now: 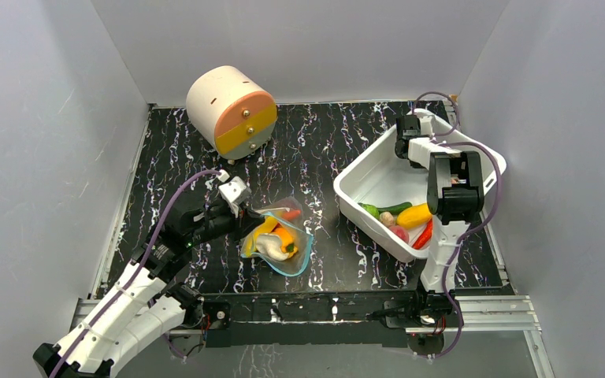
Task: Place the food in the zip-top bag and seal the zipper
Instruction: Pick up the fake vegetable from the bin.
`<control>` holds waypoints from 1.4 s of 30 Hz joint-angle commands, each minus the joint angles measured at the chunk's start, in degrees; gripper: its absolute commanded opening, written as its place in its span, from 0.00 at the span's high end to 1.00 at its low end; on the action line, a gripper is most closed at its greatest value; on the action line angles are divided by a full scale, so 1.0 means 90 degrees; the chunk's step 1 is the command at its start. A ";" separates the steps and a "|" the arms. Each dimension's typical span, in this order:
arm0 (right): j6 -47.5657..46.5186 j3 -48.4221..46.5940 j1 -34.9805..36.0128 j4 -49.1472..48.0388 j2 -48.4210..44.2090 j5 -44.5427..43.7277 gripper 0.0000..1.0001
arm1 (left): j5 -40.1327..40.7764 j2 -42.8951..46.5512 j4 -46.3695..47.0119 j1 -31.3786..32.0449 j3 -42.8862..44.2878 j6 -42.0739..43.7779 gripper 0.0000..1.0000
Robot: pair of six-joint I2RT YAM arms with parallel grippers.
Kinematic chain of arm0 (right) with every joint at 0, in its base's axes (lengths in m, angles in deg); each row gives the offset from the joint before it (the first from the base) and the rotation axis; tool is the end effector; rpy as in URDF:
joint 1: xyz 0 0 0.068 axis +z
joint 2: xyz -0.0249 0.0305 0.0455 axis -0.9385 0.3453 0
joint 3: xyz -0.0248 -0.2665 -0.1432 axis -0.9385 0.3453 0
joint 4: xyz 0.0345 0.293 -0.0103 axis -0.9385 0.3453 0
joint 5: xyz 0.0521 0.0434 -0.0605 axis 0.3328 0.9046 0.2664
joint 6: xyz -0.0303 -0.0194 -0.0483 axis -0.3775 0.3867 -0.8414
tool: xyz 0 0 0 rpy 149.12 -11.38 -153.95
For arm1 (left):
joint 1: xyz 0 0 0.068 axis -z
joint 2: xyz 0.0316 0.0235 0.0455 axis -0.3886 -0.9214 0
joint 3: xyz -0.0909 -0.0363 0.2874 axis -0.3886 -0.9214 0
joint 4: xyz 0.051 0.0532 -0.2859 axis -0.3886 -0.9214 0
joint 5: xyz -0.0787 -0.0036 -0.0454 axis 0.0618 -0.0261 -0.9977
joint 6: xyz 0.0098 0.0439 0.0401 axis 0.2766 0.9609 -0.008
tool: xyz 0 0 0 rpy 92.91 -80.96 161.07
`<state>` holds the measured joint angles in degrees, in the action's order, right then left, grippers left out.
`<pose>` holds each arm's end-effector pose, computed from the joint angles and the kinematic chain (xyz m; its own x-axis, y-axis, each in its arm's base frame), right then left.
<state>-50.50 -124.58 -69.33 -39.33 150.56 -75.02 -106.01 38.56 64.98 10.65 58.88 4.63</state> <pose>0.4791 -0.0280 0.1384 -0.8736 -0.0017 -0.4867 0.3466 0.6998 -0.6247 0.1391 -0.1128 0.3306 -0.2062 0.1255 -0.9704 0.8212 0.5615 -0.1019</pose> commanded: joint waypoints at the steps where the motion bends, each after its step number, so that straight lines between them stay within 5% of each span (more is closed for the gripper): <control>1: 0.0305 -0.0389 0.0213 0.0168 -0.0796 0.0351 1.00 | 0.0084 0.0013 0.0044 0.0035 -0.0001 0.0064 1.00; 22: 0.0669 0.0064 0.1071 0.0799 -0.3265 0.1008 1.00 | -0.0162 -0.0201 0.0308 0.0026 0.0101 -0.0642 1.00; 42: 0.0121 0.0919 0.2288 0.0597 -0.6578 0.4981 1.00 | 0.0310 -0.1280 0.0330 0.0028 0.1408 -0.1967 1.00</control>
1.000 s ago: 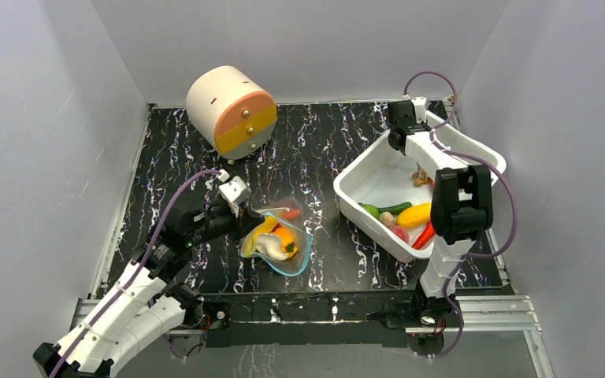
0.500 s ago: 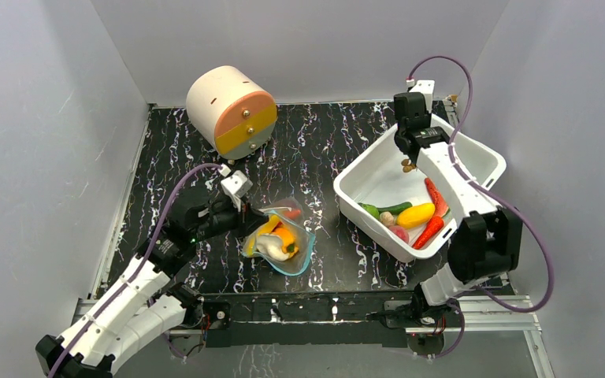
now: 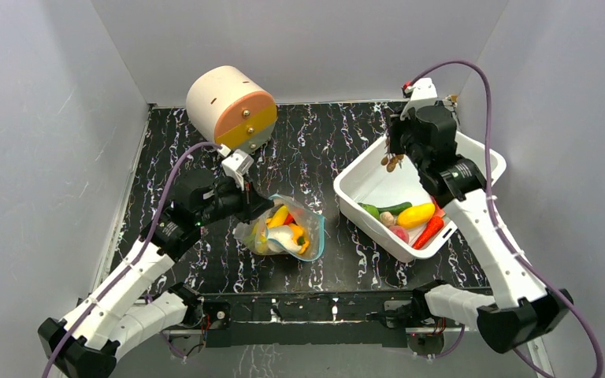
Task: Place the food in the zip-top bag and seal the zipper
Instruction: Pick up the fake vegetable from the bin, then place the fake vegetable in the zipper food storage bag.
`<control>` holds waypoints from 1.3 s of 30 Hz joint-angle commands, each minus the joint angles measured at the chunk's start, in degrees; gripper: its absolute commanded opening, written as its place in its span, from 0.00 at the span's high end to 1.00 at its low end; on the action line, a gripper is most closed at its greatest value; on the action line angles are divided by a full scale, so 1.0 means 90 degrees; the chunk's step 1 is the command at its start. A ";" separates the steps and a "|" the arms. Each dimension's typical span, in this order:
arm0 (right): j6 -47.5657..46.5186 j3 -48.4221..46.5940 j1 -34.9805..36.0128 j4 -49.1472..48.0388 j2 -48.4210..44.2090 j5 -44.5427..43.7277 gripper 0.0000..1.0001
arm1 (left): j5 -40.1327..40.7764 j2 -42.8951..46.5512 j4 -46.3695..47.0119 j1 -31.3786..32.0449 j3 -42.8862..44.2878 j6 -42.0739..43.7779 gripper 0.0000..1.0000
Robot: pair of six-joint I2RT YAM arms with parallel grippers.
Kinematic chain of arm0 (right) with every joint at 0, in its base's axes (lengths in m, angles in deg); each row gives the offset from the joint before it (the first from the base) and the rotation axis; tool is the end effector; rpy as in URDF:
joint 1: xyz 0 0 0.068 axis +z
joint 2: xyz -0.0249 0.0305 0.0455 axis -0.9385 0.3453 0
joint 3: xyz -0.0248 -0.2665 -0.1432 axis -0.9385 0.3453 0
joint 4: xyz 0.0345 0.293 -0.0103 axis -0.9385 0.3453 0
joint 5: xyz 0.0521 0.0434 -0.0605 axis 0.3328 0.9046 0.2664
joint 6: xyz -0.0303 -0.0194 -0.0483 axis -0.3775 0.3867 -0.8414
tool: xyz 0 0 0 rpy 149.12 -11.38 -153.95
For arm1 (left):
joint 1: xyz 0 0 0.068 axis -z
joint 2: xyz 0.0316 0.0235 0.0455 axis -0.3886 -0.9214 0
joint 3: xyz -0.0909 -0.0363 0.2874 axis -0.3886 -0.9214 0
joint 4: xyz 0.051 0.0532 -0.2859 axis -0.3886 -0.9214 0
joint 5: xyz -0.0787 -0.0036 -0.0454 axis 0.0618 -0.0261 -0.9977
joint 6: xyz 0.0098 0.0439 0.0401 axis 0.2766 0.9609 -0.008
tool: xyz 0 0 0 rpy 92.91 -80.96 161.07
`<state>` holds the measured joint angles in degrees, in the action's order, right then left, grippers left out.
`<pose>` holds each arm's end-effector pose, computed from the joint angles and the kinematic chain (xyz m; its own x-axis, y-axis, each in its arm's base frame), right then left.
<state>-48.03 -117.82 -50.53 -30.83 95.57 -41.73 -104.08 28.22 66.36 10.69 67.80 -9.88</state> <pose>0.2688 0.0837 0.4409 -0.3517 -0.0703 -0.9335 -0.1138 0.9930 -0.0319 0.1717 -0.1329 0.3624 -0.4012 -0.0257 -0.9156 0.7258 0.6009 -0.3348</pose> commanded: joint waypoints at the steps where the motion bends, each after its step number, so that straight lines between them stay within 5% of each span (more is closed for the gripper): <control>1: -0.0151 0.0221 0.0220 -0.0386 -0.0587 0.1541 1.00 | 0.0113 -0.0196 0.0167 0.0024 0.0457 -0.0375 1.00; 22: 0.1239 0.1207 0.0495 -0.2165 -0.1740 0.5599 1.00 | 0.0342 -0.0642 0.0272 0.0022 0.0601 -0.0645 1.00; 31: 0.1393 0.1680 0.1084 -0.2751 -0.1744 0.6133 1.00 | 0.0346 -0.0653 0.0226 0.0025 0.0593 -0.0599 1.00; 39: 0.1032 0.1857 0.2538 -0.2940 -0.1387 0.5460 1.00 | 0.0174 -0.0666 0.0218 0.0024 0.0653 -0.0628 1.00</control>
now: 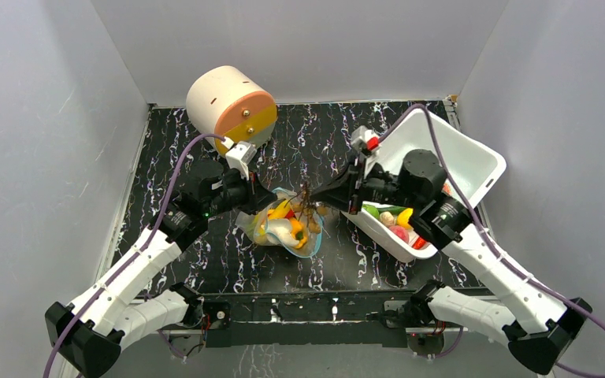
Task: Place the food in the zip-top bag and seal the zipper
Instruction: Place the fake vegetable in the zipper food storage bag.
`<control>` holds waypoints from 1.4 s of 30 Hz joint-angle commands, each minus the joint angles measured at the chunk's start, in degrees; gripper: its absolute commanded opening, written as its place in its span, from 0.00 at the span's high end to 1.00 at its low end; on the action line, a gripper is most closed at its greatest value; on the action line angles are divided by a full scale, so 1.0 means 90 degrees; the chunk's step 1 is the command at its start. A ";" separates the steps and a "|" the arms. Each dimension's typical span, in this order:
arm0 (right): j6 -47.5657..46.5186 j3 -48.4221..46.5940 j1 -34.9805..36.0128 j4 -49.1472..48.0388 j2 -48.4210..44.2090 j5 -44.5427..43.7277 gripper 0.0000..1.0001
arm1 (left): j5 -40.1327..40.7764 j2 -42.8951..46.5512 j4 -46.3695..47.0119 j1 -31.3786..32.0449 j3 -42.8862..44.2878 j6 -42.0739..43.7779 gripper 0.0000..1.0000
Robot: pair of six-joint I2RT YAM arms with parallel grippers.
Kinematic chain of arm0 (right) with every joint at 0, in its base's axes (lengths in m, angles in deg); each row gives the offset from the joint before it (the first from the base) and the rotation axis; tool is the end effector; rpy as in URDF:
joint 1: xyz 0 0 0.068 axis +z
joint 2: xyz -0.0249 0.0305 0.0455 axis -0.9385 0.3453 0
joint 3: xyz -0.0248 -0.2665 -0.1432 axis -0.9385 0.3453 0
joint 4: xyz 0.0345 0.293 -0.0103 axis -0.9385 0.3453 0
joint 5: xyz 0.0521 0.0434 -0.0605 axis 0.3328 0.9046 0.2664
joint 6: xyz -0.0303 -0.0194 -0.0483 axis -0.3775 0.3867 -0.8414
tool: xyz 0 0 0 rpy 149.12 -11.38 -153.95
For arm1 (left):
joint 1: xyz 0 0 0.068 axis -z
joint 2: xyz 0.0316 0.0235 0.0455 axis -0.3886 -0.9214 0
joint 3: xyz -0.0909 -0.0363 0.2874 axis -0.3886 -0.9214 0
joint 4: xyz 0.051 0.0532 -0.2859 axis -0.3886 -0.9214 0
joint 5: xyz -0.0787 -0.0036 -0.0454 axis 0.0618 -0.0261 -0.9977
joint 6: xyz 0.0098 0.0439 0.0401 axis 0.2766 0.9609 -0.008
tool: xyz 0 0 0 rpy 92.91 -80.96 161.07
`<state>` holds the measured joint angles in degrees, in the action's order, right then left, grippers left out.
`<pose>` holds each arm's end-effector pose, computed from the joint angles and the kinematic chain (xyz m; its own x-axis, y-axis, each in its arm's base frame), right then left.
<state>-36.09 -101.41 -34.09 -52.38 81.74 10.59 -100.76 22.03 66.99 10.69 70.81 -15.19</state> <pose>0.1643 0.1533 0.4310 -0.2824 0.0397 -0.9585 -0.9262 0.2489 0.2832 0.1956 -0.1458 0.3615 -0.4874 -0.0754 -0.8699 0.6388 0.6485 -0.4141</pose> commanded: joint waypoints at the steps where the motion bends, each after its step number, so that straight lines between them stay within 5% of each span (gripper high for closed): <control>1: -0.0439 0.0062 0.0918 -0.0524 0.0238 -0.0484 1.00 | -0.0219 0.0025 0.0152 0.0025 0.0326 -0.0045 1.00; 6: -0.1292 0.0050 0.1677 -0.0233 0.0740 -0.1255 1.00 | -0.0346 0.0088 0.0118 0.0024 0.0331 -0.0068 1.00; 24: -0.2850 0.0751 0.1865 -0.0150 0.1054 -0.2291 1.00 | -0.1056 0.0282 0.0070 0.0023 0.0309 0.0021 1.00; 42: -0.2832 0.0189 0.1936 0.0912 0.0530 -0.3144 1.00 | -0.0773 0.0333 -0.0236 0.0029 0.0280 0.0284 1.00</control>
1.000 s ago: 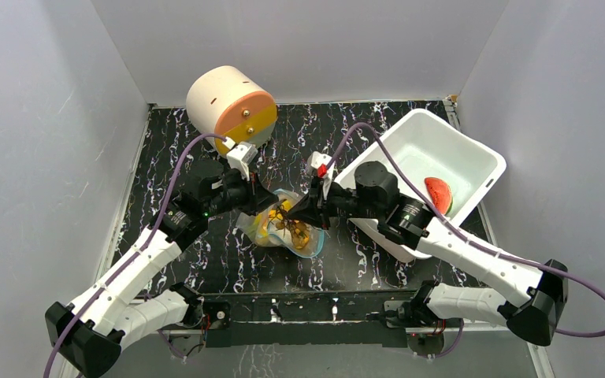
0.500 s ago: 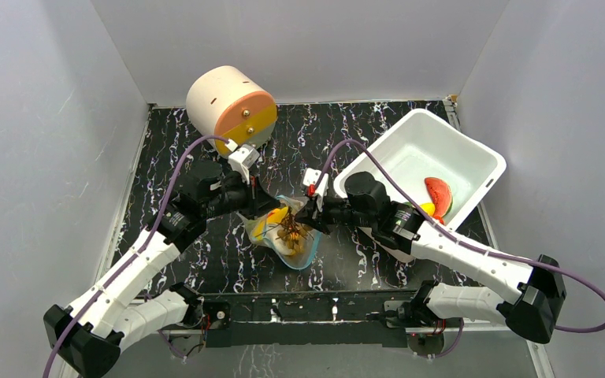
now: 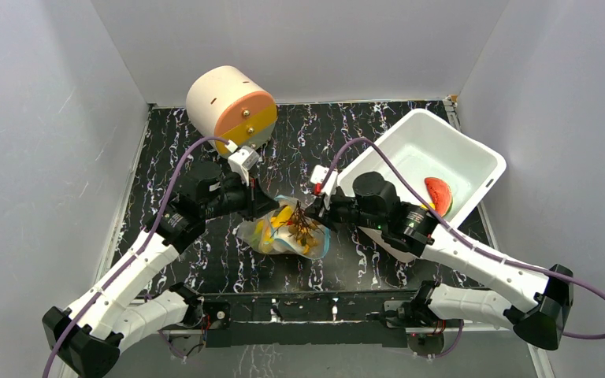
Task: Place the food in the zip-top bag and seal the zipper
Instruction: Place the fake vegetable in the zipper food storage bag.
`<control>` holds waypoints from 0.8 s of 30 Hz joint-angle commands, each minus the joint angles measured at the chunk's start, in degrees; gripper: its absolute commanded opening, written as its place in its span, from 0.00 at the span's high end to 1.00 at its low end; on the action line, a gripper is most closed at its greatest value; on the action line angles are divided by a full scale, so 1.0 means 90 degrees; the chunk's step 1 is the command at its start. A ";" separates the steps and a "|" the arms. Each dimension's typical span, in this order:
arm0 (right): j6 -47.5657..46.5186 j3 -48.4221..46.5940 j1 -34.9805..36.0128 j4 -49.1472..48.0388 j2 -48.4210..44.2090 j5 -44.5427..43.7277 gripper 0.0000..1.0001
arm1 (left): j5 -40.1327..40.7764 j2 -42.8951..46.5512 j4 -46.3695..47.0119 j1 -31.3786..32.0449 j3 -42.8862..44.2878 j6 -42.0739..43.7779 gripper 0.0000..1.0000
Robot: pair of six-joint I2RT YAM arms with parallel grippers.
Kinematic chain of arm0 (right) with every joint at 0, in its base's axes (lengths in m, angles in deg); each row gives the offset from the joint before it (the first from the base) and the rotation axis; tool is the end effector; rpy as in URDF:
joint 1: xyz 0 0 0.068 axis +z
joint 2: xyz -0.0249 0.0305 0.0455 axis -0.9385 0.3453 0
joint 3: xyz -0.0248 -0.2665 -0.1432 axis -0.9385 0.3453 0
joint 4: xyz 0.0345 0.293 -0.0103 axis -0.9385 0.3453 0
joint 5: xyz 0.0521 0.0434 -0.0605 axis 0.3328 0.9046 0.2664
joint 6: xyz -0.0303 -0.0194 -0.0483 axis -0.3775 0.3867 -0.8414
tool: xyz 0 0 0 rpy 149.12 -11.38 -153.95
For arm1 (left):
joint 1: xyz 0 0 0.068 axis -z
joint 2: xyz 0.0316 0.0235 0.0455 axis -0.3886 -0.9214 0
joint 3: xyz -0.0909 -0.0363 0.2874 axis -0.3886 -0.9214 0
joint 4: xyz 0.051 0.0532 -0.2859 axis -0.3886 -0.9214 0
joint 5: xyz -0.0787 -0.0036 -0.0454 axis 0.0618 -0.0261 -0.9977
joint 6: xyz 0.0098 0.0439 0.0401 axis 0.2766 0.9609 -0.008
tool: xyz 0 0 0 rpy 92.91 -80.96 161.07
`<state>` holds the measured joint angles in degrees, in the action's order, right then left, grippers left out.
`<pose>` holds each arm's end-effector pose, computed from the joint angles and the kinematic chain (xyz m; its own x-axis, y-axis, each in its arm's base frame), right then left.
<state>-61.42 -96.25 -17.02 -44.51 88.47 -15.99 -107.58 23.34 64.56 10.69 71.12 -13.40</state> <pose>0.1517 0.2166 0.3524 -0.0612 -0.3731 -0.9258 -0.9298 0.3586 -0.0831 0.1854 -0.1450 0.3645 -0.4983 -0.0181 -0.8668 0.7106 0.5643 -0.4203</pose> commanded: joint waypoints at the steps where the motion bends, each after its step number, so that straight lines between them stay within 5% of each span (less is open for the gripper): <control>1: 0.0008 -0.0409 0.0044 0.0067 -0.0239 -0.0189 1.00 | -0.0017 0.0193 0.0037 0.0022 0.0243 0.0085 1.00; 24: -0.0105 -0.0899 0.0285 0.0922 -0.0266 -0.1033 1.00 | 0.0075 0.0229 0.0032 0.0026 0.0215 0.0056 1.00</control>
<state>-61.58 -100.16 -15.17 -36.79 87.40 -22.70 -106.49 24.09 64.28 10.69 71.12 -12.81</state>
